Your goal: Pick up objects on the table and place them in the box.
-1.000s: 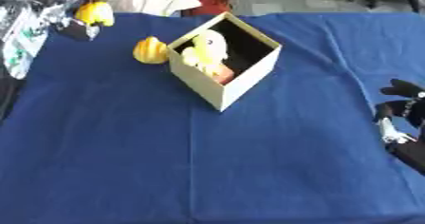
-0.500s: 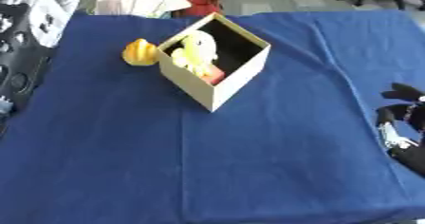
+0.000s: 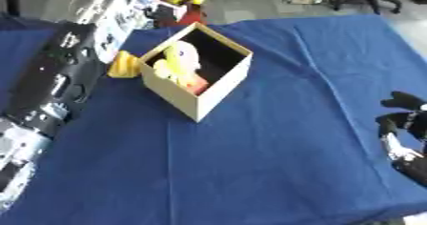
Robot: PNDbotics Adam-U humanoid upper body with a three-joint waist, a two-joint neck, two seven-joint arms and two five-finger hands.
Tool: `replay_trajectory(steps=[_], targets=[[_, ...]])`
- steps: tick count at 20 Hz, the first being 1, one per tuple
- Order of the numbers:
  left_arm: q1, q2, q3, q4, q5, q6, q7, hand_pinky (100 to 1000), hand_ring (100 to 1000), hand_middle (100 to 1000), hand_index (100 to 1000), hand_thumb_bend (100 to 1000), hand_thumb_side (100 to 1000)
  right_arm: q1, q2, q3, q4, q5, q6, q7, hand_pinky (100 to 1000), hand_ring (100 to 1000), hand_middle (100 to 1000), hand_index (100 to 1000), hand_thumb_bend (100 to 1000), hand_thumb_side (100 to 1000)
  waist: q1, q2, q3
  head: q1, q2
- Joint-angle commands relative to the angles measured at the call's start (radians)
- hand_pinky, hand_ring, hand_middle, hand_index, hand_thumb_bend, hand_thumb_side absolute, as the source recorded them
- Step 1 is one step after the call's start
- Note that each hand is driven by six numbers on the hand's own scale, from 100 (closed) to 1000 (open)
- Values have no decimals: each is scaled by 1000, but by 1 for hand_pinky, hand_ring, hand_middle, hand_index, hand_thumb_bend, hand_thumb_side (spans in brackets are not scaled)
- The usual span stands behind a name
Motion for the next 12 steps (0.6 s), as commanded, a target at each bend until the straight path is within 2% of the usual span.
replay_trajectory(steps=[1, 5, 6, 7, 8, 9, 12], targets=[[-24, -10, 4, 14, -25, -16, 4, 723, 547, 554, 738, 149, 108, -14, -7, 2, -9, -8, -3, 8, 697, 669, 751, 880, 100, 315, 3, 1, -4, 5, -12], [-14, -26, -1, 32, -35, -28, -5, 731, 572, 584, 763, 166, 111, -15, -6, 3, -8, -10, -3, 10, 697, 669, 751, 879, 100, 318, 3, 3, -7, 7, -11], [-12, -28, -3, 35, -37, -31, -10, 735, 582, 597, 775, 261, 103, -15, -6, 3, -7, -10, -3, 11, 697, 669, 751, 879, 100, 312, 3, 3, -7, 7, -11], [-11, -30, -5, 36, -40, -35, -15, 737, 589, 608, 792, 198, 105, -15, -6, 4, -8, -11, -3, 12, 697, 669, 751, 879, 100, 319, 3, 4, -7, 7, -10], [-9, -32, -8, 35, -43, -39, -21, 744, 610, 640, 839, 223, 100, -15, -6, 4, -8, -11, -3, 13, 697, 669, 751, 879, 100, 319, 3, 4, -8, 7, -10], [-8, -33, -11, 33, -46, -43, -27, 749, 622, 660, 858, 244, 111, -15, -6, 4, -8, -11, -3, 14, 697, 669, 751, 879, 100, 319, 3, 4, -8, 7, -9], [-4, -33, -18, 25, -53, -55, -47, 768, 664, 722, 907, 313, 217, -15, -6, 4, -7, -11, -3, 16, 697, 669, 751, 880, 100, 319, 4, 5, -7, 6, -9]])
